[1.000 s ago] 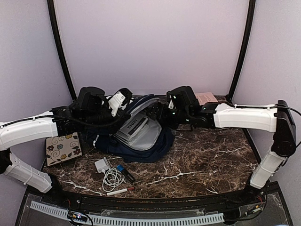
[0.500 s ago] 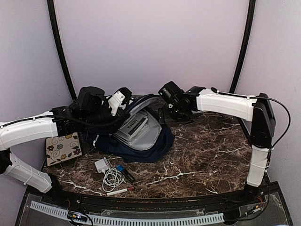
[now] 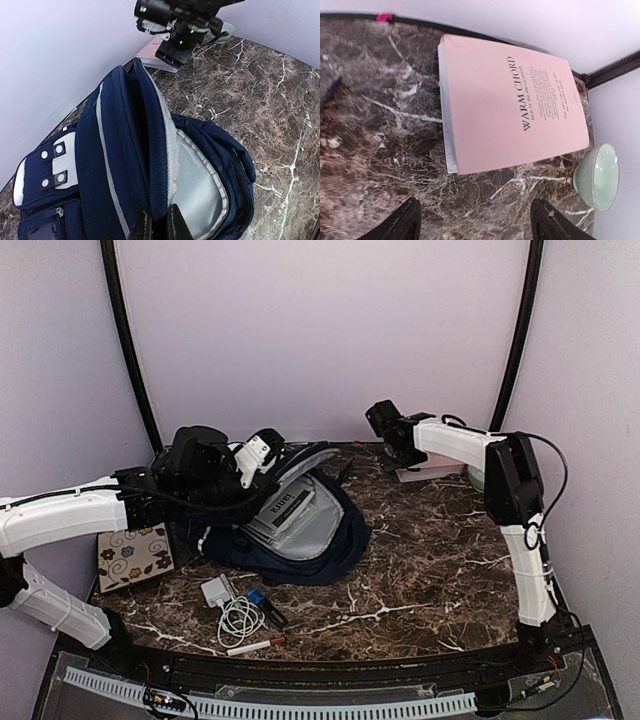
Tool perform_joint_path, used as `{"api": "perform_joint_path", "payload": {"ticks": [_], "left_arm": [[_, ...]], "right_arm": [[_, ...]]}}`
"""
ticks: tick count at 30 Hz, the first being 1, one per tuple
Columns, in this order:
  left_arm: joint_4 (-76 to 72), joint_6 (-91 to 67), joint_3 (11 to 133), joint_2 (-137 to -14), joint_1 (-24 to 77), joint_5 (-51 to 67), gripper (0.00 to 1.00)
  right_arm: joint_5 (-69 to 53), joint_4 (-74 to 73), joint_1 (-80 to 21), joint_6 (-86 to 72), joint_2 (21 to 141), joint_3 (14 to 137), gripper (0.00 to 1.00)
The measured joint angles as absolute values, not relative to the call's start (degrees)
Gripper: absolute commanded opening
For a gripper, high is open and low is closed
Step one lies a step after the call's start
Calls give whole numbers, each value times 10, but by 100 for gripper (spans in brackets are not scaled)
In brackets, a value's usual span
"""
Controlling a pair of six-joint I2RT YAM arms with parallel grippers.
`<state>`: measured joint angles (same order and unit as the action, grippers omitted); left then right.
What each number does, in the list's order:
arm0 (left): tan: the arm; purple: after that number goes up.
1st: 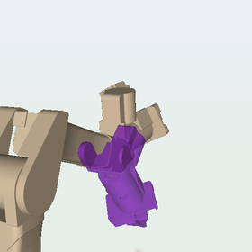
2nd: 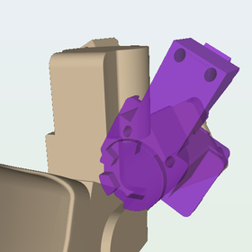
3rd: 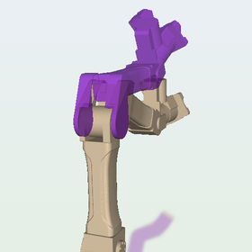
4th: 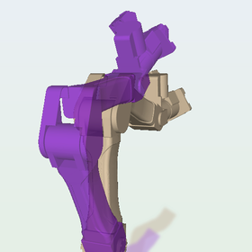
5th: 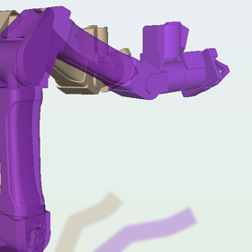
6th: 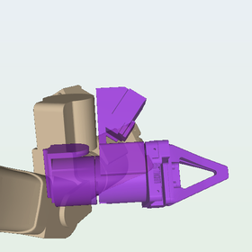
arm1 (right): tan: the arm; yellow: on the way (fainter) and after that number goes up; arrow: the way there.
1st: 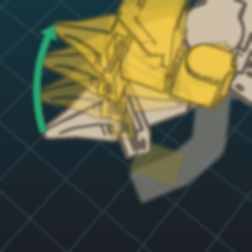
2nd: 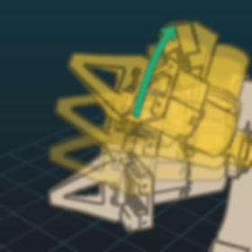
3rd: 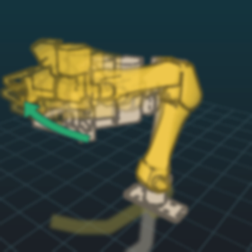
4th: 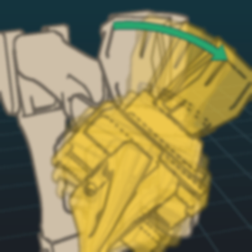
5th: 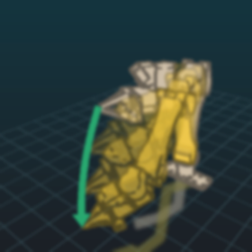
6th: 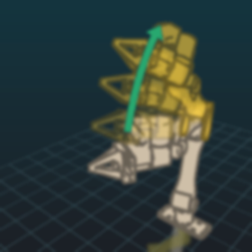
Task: Pack the student bag
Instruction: Move the book to the corner of the board.
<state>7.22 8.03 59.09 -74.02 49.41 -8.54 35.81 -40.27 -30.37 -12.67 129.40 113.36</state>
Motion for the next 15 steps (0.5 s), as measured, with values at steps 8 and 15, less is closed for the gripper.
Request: {"api": "perform_joint_path", "payload": {"ticks": [8,15], "left_arm": [[60,90,591,-759,498,-89,0],[54,97,591,-770,498,-90,0]], "right_arm": [[477,-373,-304,33,1447,1207,65],[571,-308,-303,141,1480,1224,56]]}}
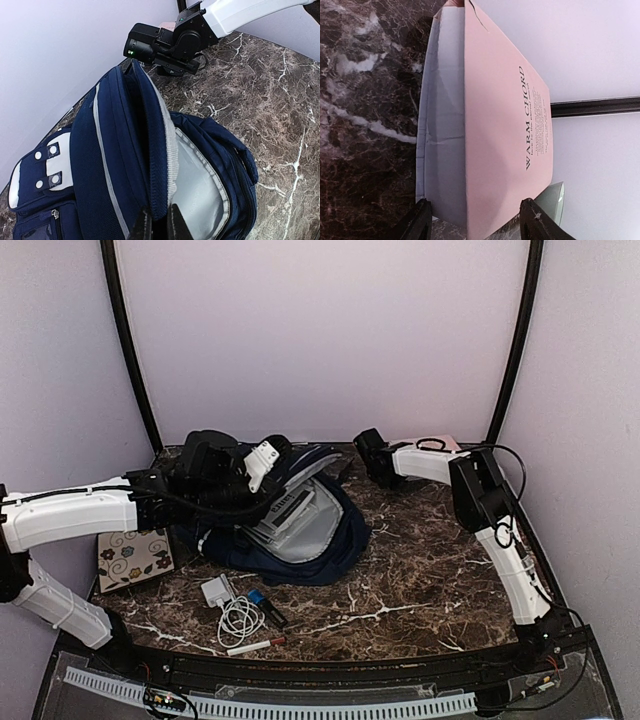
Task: Pack the student bag
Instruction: Move the book to the corner of the board.
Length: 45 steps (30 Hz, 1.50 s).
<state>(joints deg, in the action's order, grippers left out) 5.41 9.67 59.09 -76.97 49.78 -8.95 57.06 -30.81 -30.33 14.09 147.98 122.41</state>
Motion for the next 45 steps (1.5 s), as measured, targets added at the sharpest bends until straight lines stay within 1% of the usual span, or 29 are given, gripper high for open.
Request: {"api": "perform_joint_path", "payload": {"ticks": [6,9,13,15,16,18,20,21,22,29,34,39,45], "left_arm": [[48,100,591,-774,498,-91,0],[47,102,591,-776,498,-92,0],[47,104,591,-778,498,-92,0],[46,104,591,-778,498,-93,0],[45,105,591,-778,498,-93,0],[45,105,591,-778,498,-93,0],[44,105,591,-778,498,-93,0],[44,105,591,-778,498,-93,0],[44,105,591,-778,498,-94,0],[44,105,591,-778,498,-95,0],[44,105,591,-778,498,-95,0],[44,105,591,-778,498,-98,0],[43,105,591,-778,498,-102,0]], "right_arm": [[595,-255,-302,210,1483,1224,44],[600,-239,-299,233,1485,1227,31],[601,-231,-293,244,1486,1229,28],[600,-229,-289,243,1486,1225,25],[600,-226,-287,241,1486,1221,21],[600,-225,-284,237,1486,1211,8],[604,-226,-282,234,1486,1200,5],[608,-222,-282,233,1486,1199,2],[609,-222,-282,232,1485,1200,0],[611,-226,-282,222,1480,1198,0],[576,-250,-287,200,1437,1159,0],[523,-272,-322,163,1334,1066,0],[437,-320,-398,63,1209,975,0]]}}
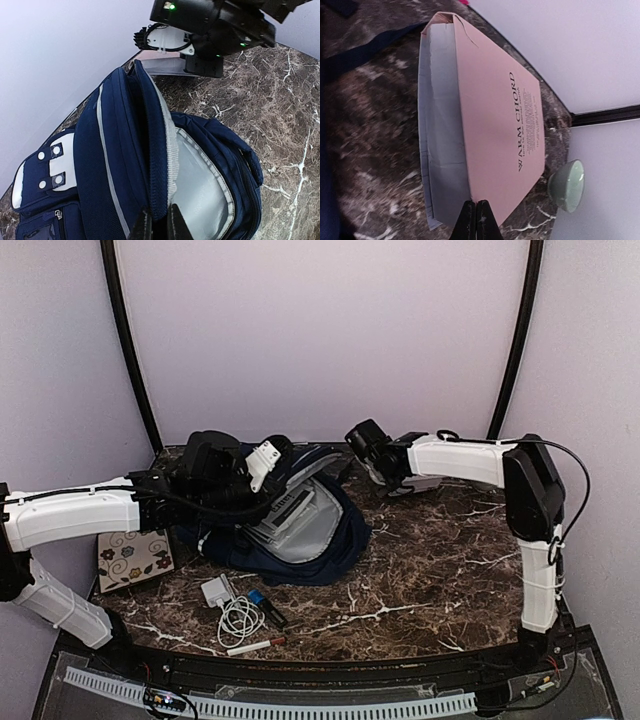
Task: Pack the student bag
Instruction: Move the book to the corner of the board, then pick up the book from the center of the board.
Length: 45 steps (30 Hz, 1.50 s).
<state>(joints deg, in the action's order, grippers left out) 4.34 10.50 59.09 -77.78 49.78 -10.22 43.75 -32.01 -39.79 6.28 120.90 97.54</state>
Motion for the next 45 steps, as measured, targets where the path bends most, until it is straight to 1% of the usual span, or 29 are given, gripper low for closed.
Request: {"api": "perform_joint_path", "payload": {"ticks": [4,10,13,14,16,19,21,22,23,24,27,30,33,35,36,37,40,42,45], "left_arm": [[43,104,591,-777,498,-103,0],[43,101,591,-775,498,-108,0],[43,100,591,-772,498,-112,0],[44,100,591,-771,498,-113,0],[43,99,591,-770,498,-116,0],[44,99,591,-769,498,-117,0],[44,99,591,-769,498,-117,0],[44,99,591,-769,498,-117,0],[44,99,591,-769,498,-117,0],[44,99,591,-769,498,-117,0],[43,99,591,-769,498,-118,0],[43,99,591,-769,498,-118,0],[44,99,591,-769,498,-117,0],[44,99,591,-769,498,-116,0],[44,98,591,-769,498,-116,0],[44,98,591,-769,498,-116,0],[44,98,591,-769,498,-116,0],[44,99,591,-769,498,-116,0],[44,99,591,-769,498,-116,0]], "right_arm": [[390,-364,-422,2,1162,910,0],[326,-476,-458,-113,1099,823,0],[269,-518,-479,-156,1054,789,0],[244,-530,-487,-169,1040,784,8],[184,-543,-503,-191,1019,782,33],[88,-541,-521,-216,1002,781,65],[41,-533,-525,-227,989,776,80],[22,-530,-524,-229,979,773,89],[8,-526,-519,-232,967,769,92],[-4,-521,-511,-239,955,766,99],[-29,-500,-442,-241,898,740,100],[-32,-469,-307,-239,860,700,100],[-33,-427,-179,-230,868,658,100],[-55,-399,-111,-221,893,637,95],[-74,-385,-81,-215,916,633,89],[-88,-375,-67,-208,935,633,85],[-130,-350,-50,-185,1005,642,83],[-154,-344,-49,-166,1018,655,81],[-198,-323,-56,-145,1021,648,73]]}}
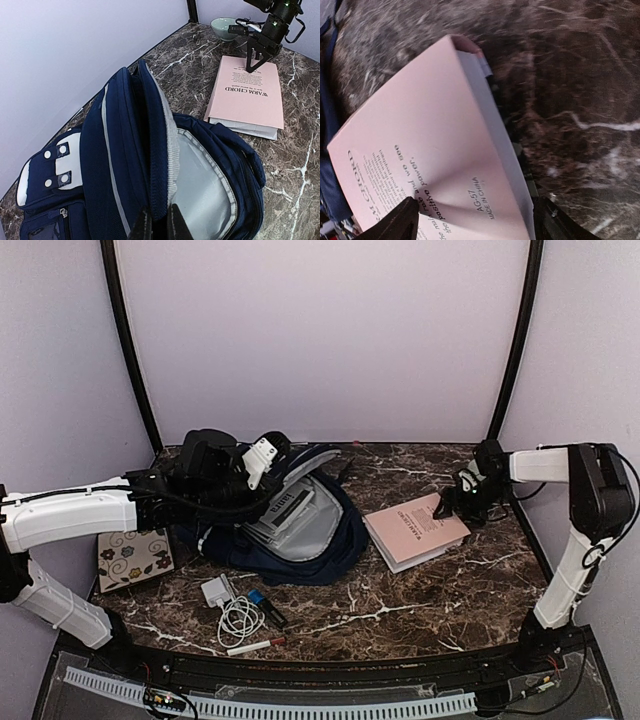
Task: Pack the student bag
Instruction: Pick up the book from the center of the board, then adjust the book at the center of the board.
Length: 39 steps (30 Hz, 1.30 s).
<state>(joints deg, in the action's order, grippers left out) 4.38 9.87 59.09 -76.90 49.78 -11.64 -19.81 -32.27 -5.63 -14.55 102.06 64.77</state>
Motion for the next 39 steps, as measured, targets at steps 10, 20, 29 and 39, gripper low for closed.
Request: {"api": "perform_joint_path", "payload": {"ticks": [10,20,29,39], "left_arm": [[50,99,591,-769,497,-127,0],[65,99,591,-769,490,-144,0],[70,99,591,-769,489,-150,0],[70,99,591,-769,490,-150,0]], "right_arm": [[-353,-273,-59,-172,929,533,64],[-388,-213,-151,-285,785,522,61],[-288,-175,-211,-383,758,447,68],[-173,-196,-221,-423,749,394,91]]}}
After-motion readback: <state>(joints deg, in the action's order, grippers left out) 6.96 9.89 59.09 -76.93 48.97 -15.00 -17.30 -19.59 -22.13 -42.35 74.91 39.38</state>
